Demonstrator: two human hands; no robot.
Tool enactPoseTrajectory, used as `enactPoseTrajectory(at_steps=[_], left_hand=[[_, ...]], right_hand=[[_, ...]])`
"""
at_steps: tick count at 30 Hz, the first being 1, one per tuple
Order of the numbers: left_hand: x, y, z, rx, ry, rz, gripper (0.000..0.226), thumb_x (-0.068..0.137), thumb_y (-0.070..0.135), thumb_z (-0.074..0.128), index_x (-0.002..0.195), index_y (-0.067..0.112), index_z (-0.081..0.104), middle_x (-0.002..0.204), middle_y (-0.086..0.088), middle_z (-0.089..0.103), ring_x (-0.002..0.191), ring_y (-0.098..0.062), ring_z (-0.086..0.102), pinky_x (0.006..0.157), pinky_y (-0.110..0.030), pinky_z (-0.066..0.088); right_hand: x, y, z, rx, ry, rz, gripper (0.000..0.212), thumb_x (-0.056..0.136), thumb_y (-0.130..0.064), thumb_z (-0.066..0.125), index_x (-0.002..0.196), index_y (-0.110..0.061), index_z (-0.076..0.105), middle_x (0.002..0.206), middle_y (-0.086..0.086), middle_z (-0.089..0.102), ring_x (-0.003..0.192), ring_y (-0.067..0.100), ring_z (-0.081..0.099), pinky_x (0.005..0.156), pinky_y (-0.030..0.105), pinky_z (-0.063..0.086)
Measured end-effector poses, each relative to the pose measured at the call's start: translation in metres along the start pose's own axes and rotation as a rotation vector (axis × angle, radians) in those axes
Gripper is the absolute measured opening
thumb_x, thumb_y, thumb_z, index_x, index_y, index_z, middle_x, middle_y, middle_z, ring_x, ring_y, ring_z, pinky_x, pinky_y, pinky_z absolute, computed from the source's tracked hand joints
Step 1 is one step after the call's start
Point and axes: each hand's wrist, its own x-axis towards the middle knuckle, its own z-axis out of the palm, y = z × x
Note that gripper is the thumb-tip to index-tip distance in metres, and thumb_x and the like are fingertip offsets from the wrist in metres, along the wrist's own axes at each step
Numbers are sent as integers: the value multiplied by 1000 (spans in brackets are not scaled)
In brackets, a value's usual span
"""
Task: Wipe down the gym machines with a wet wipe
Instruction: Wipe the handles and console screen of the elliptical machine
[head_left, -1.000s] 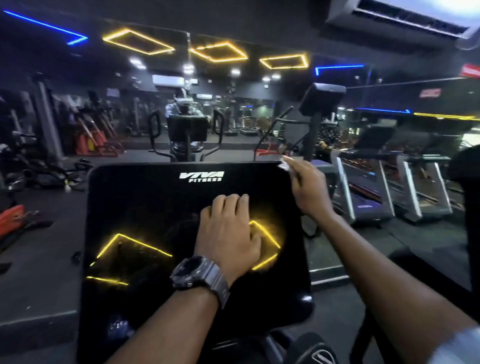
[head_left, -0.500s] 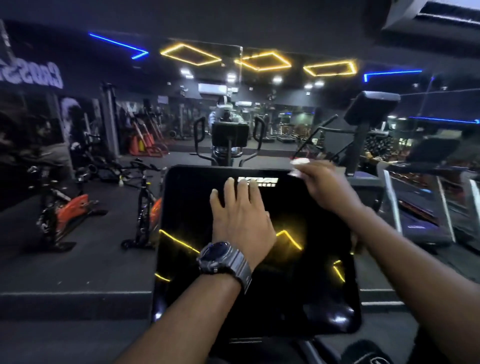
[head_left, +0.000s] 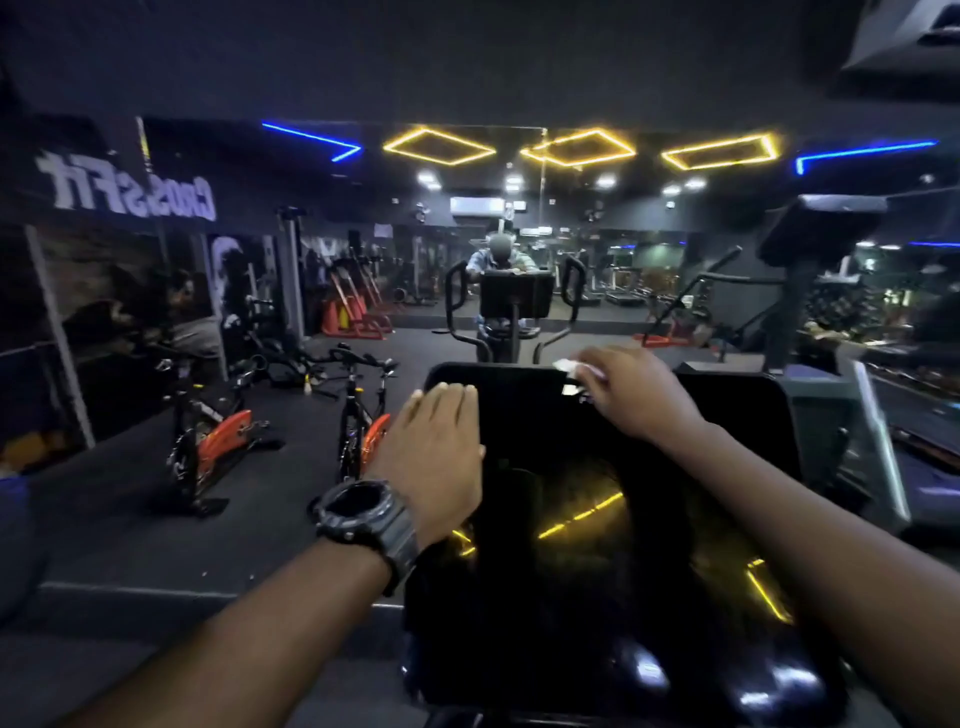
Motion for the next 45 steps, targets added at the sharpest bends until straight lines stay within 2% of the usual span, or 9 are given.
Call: enactPoseTrajectory(at_steps=[9, 15, 21, 24, 27, 32, 38, 43, 45], left_hand=[[17, -6, -2, -203, 18, -289, 39, 87, 11, 46, 124, 0, 45, 124, -16, 49, 115, -33, 51, 95, -40, 43], [21, -2, -13, -353, -57, -387, 24, 88, 7, 43, 111, 5, 48, 119, -16, 52, 103, -37, 55, 73, -36, 37], [25, -4, -17, -403, -83, -430, 12, 91, 7, 43, 101, 6, 48, 115, -16, 56, 101, -36, 56, 71, -36, 37], [22, -6, -20, -407, -86, -428, 6, 89, 3, 43, 90, 8, 43, 110, -16, 56, 98, -36, 55, 69, -36, 35], [19, -3, -17, -383, -97, -408, 12, 88, 1, 43, 98, 7, 46, 115, -17, 55, 102, -37, 55, 72, -37, 37], [17, 7, -7, -277, -143, -226, 51, 88, -2, 44, 139, 1, 35, 138, -16, 45, 119, -34, 51, 85, -36, 41], [18, 10, -7, -267, -145, -82, 61, 88, -4, 43, 147, 6, 31, 151, -11, 36, 135, -30, 41, 108, -40, 37], [20, 7, 3, -263, -96, 47, 69, 87, -5, 38, 152, 13, 25, 158, -2, 28, 144, -21, 30, 114, -39, 34], [21, 7, 8, -264, -76, 79, 66, 89, -2, 38, 151, 17, 27, 157, 0, 30, 145, -18, 29, 113, -42, 35]], right_hand=[[51, -92, 56, -7, -158, -464, 45, 89, -7, 56, 133, -20, 56, 134, 3, 58, 118, 27, 58, 95, 41, 49], [41, -60, 45, -70, 43, -370, 33, 86, -3, 60, 119, -4, 66, 111, 15, 68, 100, 35, 64, 80, 40, 54], [-18, -62, 57, -136, -82, -841, 41, 81, -8, 72, 121, -2, 64, 129, 18, 61, 124, 30, 56, 99, 41, 50], [3, -48, 44, -210, -15, -624, 44, 90, -16, 60, 133, -8, 57, 138, 12, 55, 129, 25, 52, 110, 32, 31], [-12, -52, 46, -198, -6, -522, 45, 93, -17, 41, 134, -5, 56, 141, 11, 53, 134, 23, 46, 115, 28, 21], [-90, -62, 70, -87, -386, -984, 47, 99, -17, 27, 137, -8, 53, 142, 13, 51, 136, 29, 43, 113, 36, 35], [-33, -34, 39, -11, -11, -368, 38, 83, 2, 56, 118, -7, 65, 126, 9, 60, 113, 28, 59, 81, 46, 58], [-107, -62, 64, -129, -363, -1112, 24, 93, -16, 50, 104, -11, 71, 122, 4, 61, 109, 22, 48, 82, 38, 57], [-76, -39, 54, -130, -235, -951, 28, 91, -13, 51, 117, -7, 61, 121, 10, 62, 109, 28, 56, 81, 38, 58]])
